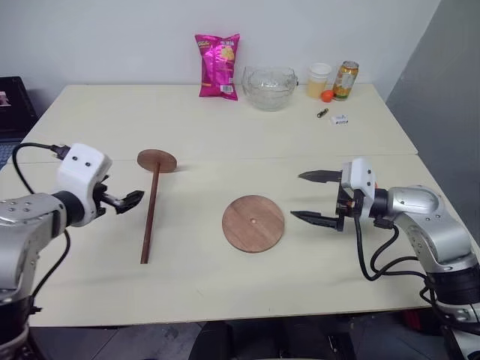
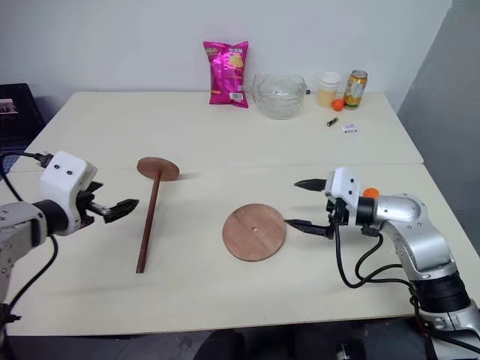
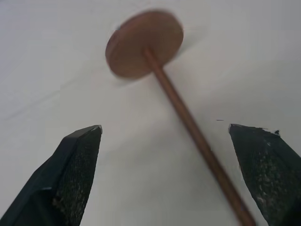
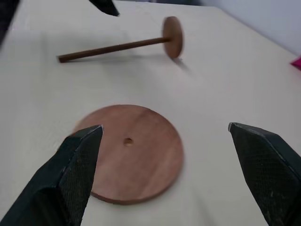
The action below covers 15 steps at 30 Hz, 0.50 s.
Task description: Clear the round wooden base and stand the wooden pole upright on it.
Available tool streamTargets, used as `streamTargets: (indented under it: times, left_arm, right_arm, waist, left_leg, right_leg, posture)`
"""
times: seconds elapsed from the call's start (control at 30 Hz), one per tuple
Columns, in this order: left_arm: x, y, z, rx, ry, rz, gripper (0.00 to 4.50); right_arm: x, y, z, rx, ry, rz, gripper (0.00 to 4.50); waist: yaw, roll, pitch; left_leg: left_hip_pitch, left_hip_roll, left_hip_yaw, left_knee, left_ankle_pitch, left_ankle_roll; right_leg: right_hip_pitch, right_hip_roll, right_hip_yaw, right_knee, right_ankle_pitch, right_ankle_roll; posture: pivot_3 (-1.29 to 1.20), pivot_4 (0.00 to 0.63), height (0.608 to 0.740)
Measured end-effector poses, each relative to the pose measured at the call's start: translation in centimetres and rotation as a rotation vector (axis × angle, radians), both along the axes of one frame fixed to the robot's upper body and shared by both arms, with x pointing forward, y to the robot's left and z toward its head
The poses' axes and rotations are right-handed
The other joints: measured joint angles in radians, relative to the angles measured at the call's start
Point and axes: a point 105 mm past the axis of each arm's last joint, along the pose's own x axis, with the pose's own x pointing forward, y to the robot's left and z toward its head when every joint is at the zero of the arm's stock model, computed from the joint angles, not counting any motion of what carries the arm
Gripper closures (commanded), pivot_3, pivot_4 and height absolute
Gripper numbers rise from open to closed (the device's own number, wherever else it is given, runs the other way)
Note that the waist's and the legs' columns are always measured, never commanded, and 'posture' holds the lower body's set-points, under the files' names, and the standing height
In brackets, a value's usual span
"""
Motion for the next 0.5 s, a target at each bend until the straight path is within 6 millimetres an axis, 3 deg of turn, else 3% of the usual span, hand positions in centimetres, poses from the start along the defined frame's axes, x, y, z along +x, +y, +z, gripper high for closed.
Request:
streamTargets:
  times: [0.23, 0.5]
  left_arm:
    - [0.7, 1.2, -1.9, -0.126, 0.182, 0.048, 0.00]
    - [2.0, 2.2, -1.5, -0.279, 0.279, 0.110, 0.00]
  right_arm:
    - [-1.4, 1.6, -1.8, -0.040, 0.079, 0.134, 0.01]
    - [-3.4, 3.7, -1.7, -0.036, 0.100, 0.255, 0.01]
  waist:
    - [0.010, 0.000, 0.000]
    - [0.009, -0.001, 0.000]
  left_leg:
    - [-0.001, 0.000, 0.000, 0.000, 0.000, 0.000]
    - [-0.002, 0.000, 0.000, 0.001, 0.000, 0.000]
  right_leg:
    - [-0.001, 0.000, 0.000, 0.000, 0.000, 0.000]
    - [-0.002, 0.000, -0.001, 0.001, 0.000, 0.000]
  posture:
    - [0.00, 0.150, 0.740]
    - [0.00, 0.150, 0.740]
